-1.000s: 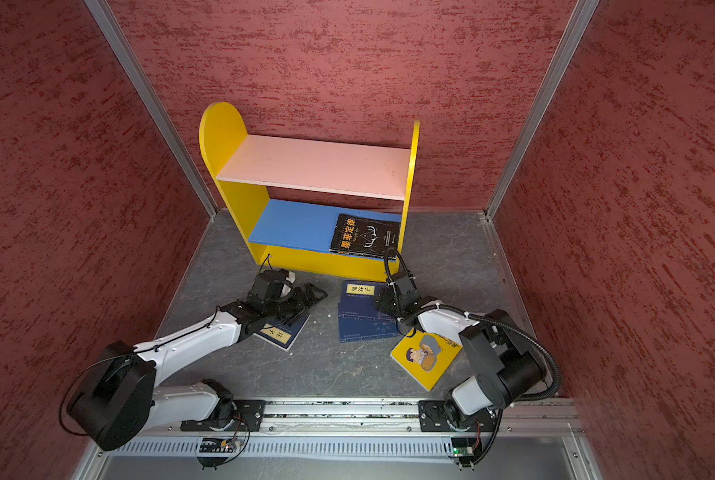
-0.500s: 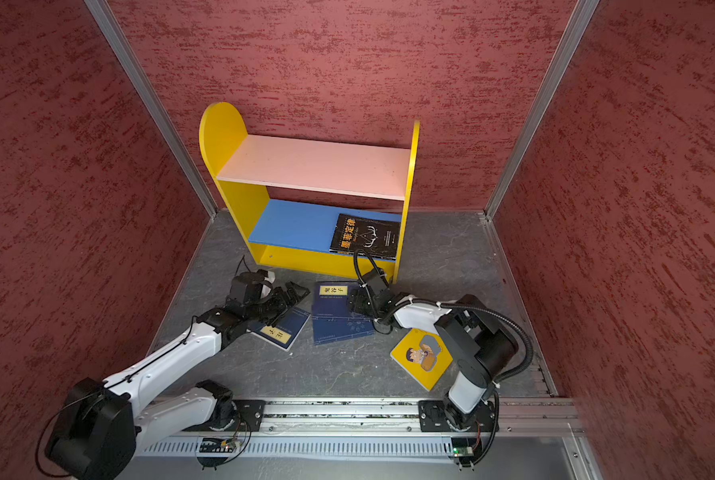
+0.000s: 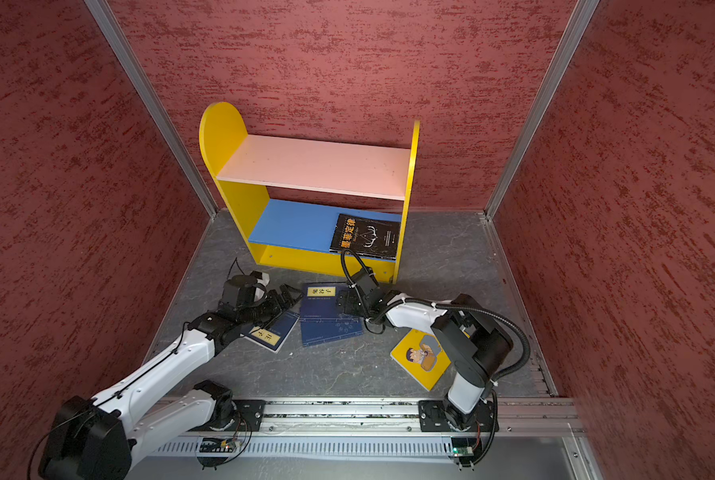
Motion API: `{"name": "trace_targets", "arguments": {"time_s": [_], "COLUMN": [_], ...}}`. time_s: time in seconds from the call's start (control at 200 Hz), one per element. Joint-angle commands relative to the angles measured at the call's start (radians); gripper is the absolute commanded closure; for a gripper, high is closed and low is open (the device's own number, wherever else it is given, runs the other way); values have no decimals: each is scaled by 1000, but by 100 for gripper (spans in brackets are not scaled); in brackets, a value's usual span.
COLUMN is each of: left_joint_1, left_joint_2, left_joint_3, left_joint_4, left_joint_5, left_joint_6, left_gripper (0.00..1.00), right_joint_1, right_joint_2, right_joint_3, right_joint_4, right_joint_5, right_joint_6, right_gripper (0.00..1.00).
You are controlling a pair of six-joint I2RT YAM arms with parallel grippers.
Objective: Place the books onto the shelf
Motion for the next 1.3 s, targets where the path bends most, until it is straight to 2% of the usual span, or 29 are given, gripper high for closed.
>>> {"name": "trace_targets", "arguments": {"time_s": [0.0,0.195,0.331,0.516,0.666,0.882,0.992,1.292], "left_joint_1": [-90,-281,-434,-552,-643,-724,-741,-798], "left_joint_2": [-19,63,185,404,577,766,829,950], "left_joint_3": [62,101,187,317,434,625,669,779], "left_joint_4": [8,113,147,133,128,-23,-41,-166], "left_joint_5": [-14,-8,13,90,144,198,264,281], "left_joint_6": [113,195,282,318,321,367,371,427], "left_gripper": [1,1,1,1,1,1,1,1], "right_joint_1": [-47,-214,-390,-598,-701,-742,-741,-743], "right_joint_2": [-102,-269,-345,-324,-287,-225,-180,-194], "right_joint_3": [15,-55,-108,-108,-111,-115,-123,-188], "right_joint_4": [-103,-208,-240,-288,-280,-258,-252,-194], "right_joint_5": [138,229,193,134,104,45,42,-66], "right_joint_6": [-30,-64,-112,-192,-215,-238,-235,-204], "right_gripper": [1,1,1,1,1,1,1,1]}}
